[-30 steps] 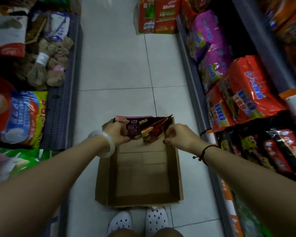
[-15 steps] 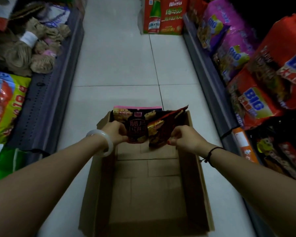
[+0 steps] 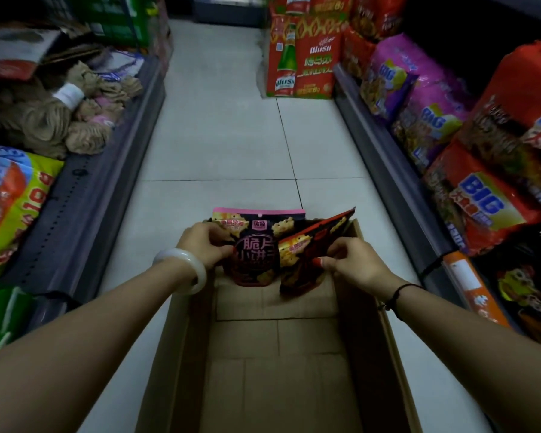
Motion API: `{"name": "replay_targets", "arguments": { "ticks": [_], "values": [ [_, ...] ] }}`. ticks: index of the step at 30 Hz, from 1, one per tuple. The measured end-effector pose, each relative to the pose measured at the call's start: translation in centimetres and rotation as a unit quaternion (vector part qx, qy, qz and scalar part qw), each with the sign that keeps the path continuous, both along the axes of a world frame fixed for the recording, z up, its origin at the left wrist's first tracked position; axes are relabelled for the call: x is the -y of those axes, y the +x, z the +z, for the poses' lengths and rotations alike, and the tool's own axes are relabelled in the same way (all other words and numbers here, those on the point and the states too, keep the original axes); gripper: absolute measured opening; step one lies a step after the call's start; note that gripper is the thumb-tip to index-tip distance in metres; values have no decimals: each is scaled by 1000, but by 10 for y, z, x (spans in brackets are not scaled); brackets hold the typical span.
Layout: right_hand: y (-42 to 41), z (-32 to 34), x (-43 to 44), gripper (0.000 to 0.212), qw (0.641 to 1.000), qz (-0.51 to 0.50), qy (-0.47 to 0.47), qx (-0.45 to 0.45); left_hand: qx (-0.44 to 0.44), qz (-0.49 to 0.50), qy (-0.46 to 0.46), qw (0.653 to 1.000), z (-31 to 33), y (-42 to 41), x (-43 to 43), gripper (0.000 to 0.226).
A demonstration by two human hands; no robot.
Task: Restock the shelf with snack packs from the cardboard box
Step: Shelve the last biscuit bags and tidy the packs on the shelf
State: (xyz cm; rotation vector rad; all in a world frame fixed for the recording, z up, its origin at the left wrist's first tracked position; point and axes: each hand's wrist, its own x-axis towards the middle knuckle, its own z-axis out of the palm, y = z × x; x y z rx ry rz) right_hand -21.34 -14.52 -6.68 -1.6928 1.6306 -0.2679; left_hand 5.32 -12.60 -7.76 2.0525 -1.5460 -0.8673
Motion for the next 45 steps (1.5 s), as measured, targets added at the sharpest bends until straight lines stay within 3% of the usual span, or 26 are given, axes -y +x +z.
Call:
{"name": "replay_targets", "arguments": {
  "ticks": [6,12,19,29,37,41,45],
  "values": [
    [-3,-11,11,34,997,-65,-18,22,-48,90,-45,994,-7,4,7,31],
    [-2,-18,24,52,992,-103,-45,50,-69,144,-49,986,-17,1,20,62],
    [3,-28,35,76,982,-157,-70,82,-64,148,-38,986,-30,-1,30,41],
    [9,-30,46,86,974,-193,-87,82,-105,169,-26,980,-36,2,40,22],
    [7,-27,48,64,968,-219,-120,39,-211,204,17,956,-29,1,37,13],
    [1,-31,46,54,975,-182,-123,22,-217,190,21,957,-24,1,34,17],
    [-5,-31,43,39,978,-179,-86,65,-205,167,2,964,-18,0,30,13]
  ]
}}
